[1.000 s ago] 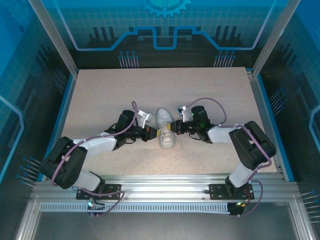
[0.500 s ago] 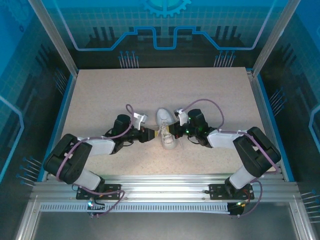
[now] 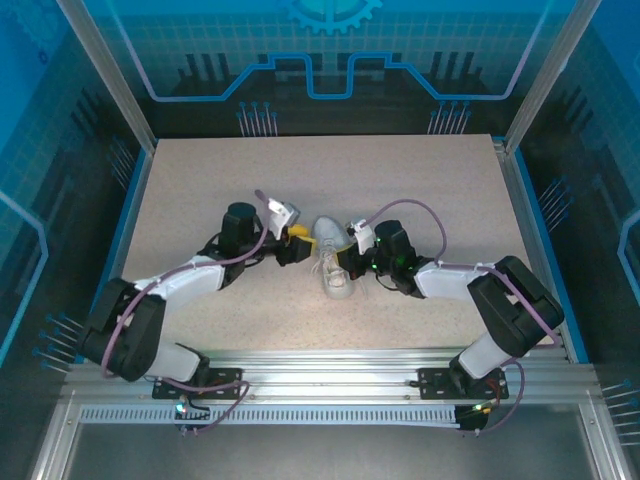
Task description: Tie the shoes
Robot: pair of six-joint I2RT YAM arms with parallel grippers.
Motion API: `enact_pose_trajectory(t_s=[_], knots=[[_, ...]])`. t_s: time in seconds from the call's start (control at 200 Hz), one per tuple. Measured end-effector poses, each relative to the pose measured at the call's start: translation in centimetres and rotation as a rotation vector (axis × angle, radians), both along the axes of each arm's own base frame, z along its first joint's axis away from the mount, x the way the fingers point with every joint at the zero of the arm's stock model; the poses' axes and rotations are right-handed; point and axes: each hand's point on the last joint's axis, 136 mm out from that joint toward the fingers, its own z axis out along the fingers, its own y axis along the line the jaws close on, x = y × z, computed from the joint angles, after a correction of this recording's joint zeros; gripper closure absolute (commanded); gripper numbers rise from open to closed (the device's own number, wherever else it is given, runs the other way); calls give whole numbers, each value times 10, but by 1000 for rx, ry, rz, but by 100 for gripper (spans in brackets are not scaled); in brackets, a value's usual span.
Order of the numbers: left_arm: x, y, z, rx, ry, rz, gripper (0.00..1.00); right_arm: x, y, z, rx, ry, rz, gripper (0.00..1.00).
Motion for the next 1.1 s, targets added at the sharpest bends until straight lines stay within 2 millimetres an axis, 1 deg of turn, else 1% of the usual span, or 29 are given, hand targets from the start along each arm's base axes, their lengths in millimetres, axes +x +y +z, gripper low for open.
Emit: enact_pose_trajectory(t_s=[0.05, 0.125, 0.28, 0.375, 0.44, 0.535, 0.63, 0.866, 0.921, 0.981, 1.096], knots=[[6, -7, -4, 15, -12, -20, 50, 0, 0, 0, 1, -4, 1, 97], [11, -18, -16, 41, -12, -52, 50, 0, 0, 1, 3, -6, 4, 97], [7, -28, -46, 77, 37, -89, 49, 0, 1, 1, 5, -9, 8, 97], [7, -30, -57, 84, 59, -93, 49, 0, 0, 2, 10, -7, 11, 97], [7, -30, -61, 82, 61, -91, 50, -1, 0, 2, 12, -5, 13, 97], [7, -30, -65, 78, 62, -89, 55, -2, 0, 2, 17, -2, 21, 97], [9, -31, -70, 75, 69, -86, 56, -2, 1, 2, 19, 0, 24, 97], [7, -30, -75, 73, 78, -84, 55, -2, 1, 2, 25, 12, 16, 97], [7, -30, -75, 72, 78, -86, 53, -2, 0, 2, 27, 14, 14, 97], [4, -30, -77, 72, 83, -89, 51, -1, -1, 2, 27, 15, 11, 97], [-2, -28, -83, 74, 103, -98, 51, -2, -1, 1, 25, 20, 11, 97]])
